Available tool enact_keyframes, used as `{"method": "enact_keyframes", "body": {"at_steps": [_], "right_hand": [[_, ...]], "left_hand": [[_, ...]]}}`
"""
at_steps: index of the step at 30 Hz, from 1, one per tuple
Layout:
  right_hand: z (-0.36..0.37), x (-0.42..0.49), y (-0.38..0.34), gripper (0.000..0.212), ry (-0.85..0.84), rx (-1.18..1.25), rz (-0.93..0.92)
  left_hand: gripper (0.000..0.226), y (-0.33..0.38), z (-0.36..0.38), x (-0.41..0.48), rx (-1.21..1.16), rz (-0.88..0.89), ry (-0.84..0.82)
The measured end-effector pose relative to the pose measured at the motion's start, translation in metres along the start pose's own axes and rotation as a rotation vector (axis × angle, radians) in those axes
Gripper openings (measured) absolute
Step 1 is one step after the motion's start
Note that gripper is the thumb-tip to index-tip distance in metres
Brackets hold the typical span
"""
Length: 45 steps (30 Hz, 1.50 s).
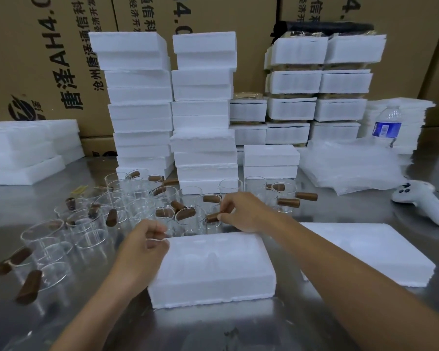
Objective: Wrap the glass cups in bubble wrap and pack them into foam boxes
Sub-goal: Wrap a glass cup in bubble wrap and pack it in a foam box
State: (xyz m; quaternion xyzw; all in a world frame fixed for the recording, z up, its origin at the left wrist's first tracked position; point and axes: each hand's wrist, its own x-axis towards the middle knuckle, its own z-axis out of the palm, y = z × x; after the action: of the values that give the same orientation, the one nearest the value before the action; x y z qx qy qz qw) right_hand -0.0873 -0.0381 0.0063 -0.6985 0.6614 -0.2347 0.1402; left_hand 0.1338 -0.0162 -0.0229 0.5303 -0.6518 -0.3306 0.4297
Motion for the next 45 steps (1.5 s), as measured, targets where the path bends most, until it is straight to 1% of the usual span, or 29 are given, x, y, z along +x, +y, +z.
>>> {"method": "enact_keyframes", "body": {"at_steps": [2, 5, 10, 12, 13, 15, 17, 18, 20, 21, 22, 24, 26, 28, 30, 33, 35, 38, 39, 40, 41, 42, 43, 44, 45], "right_hand": [[0.001, 0.001, 0.001, 0.008, -0.017, 0.083, -0.001], [0.002, 0.002, 0.003, 0.008, -0.031, 0.118, -0.021], [-0.017, -0.007, 0.000, 0.004, 0.115, 0.254, -0.078], [-0.031, -0.015, 0.001, 0.001, 0.176, 0.326, -0.088], [-0.039, -0.019, 0.003, 0.004, 0.216, 0.377, -0.084], [-0.055, -0.028, 0.008, 0.005, 0.297, 0.498, -0.072], [-0.070, -0.036, 0.015, 0.004, 0.358, 0.636, -0.060], [-0.076, -0.040, 0.019, 0.004, 0.380, 0.700, -0.046], [-0.085, -0.046, 0.027, 0.006, 0.400, 0.828, -0.006], [-0.088, -0.049, 0.031, 0.008, 0.393, 0.890, 0.023], [-0.090, -0.052, 0.035, 0.010, 0.376, 0.945, 0.057], [-0.093, -0.057, 0.043, 0.015, 0.320, 1.015, 0.114], [-0.094, -0.060, 0.049, 0.019, 0.265, 1.036, 0.146], [-0.095, -0.062, 0.056, 0.027, 0.236, 1.053, 0.170], [-0.098, -0.061, 0.062, 0.036, 0.216, 1.037, 0.186], [-0.101, -0.056, 0.068, 0.040, 0.165, 0.999, 0.175], [-0.106, -0.050, 0.069, 0.041, 0.091, 0.908, 0.124], [-0.124, -0.040, 0.072, 0.044, -0.042, 0.711, 0.039], [-0.131, -0.033, 0.076, 0.045, -0.041, 0.688, 0.034], [-0.137, -0.025, 0.083, 0.043, 0.012, 0.659, 0.044], [-0.141, -0.016, 0.095, 0.038, 0.122, 0.597, 0.069], [-0.144, -0.005, 0.110, 0.031, 0.287, 0.462, 0.107], [-0.146, 0.005, 0.129, 0.024, 0.457, 0.259, 0.160], [-0.146, 0.011, 0.146, 0.027, 0.570, 0.049, 0.226], [-0.146, 0.015, 0.164, 0.035, 0.603, -0.128, 0.306]], "left_hand": [[0.021, -0.001, 0.000, 0.000, -0.003, 0.010, 0.002], [0.022, -0.002, 0.002, -0.001, -0.008, 0.007, 0.002], [0.022, 0.000, -0.001, 0.001, 0.014, 0.019, 0.012], [0.022, 0.005, -0.003, 0.003, 0.070, 0.066, 0.004], [0.022, 0.009, -0.003, 0.005, 0.098, 0.094, -0.002], [0.020, 0.022, 0.002, 0.008, 0.085, 0.131, -0.006], [0.019, 0.039, 0.011, 0.011, 0.003, 0.153, -0.026], [0.027, 0.049, 0.016, 0.012, -0.029, 0.167, -0.052], [0.059, 0.069, 0.030, 0.014, -0.116, 0.186, -0.123], [0.070, 0.078, 0.038, 0.015, -0.187, 0.179, -0.161], [0.075, 0.086, 0.047, 0.017, -0.267, 0.168, -0.206], [0.075, 0.096, 0.067, 0.021, -0.407, 0.131, -0.278], [0.072, 0.103, 0.085, 0.025, -0.529, 0.099, -0.316], [0.076, 0.105, 0.099, 0.028, -0.693, 0.046, -0.350], [0.072, 0.106, 0.107, 0.029, -0.815, -0.003, -0.376], [0.065, 0.104, 0.110, 0.032, -0.863, -0.037, -0.394], [0.063, 0.102, 0.110, 0.034, -0.880, -0.052, -0.378], [0.068, 0.099, 0.109, 0.035, -0.928, -0.080, -0.357], [0.067, 0.097, 0.109, 0.035, -0.946, -0.084, -0.344], [0.065, 0.096, 0.109, 0.036, -0.968, -0.089, -0.328], [0.064, 0.095, 0.108, 0.037, -0.991, -0.095, -0.311], [0.063, 0.094, 0.107, 0.038, -1.014, -0.103, -0.293], [0.063, 0.094, 0.107, 0.039, -1.033, -0.108, -0.274], [0.063, 0.093, 0.107, 0.040, -1.045, -0.112, -0.260], [0.061, 0.092, 0.107, 0.040, -1.046, -0.110, -0.250]]}}
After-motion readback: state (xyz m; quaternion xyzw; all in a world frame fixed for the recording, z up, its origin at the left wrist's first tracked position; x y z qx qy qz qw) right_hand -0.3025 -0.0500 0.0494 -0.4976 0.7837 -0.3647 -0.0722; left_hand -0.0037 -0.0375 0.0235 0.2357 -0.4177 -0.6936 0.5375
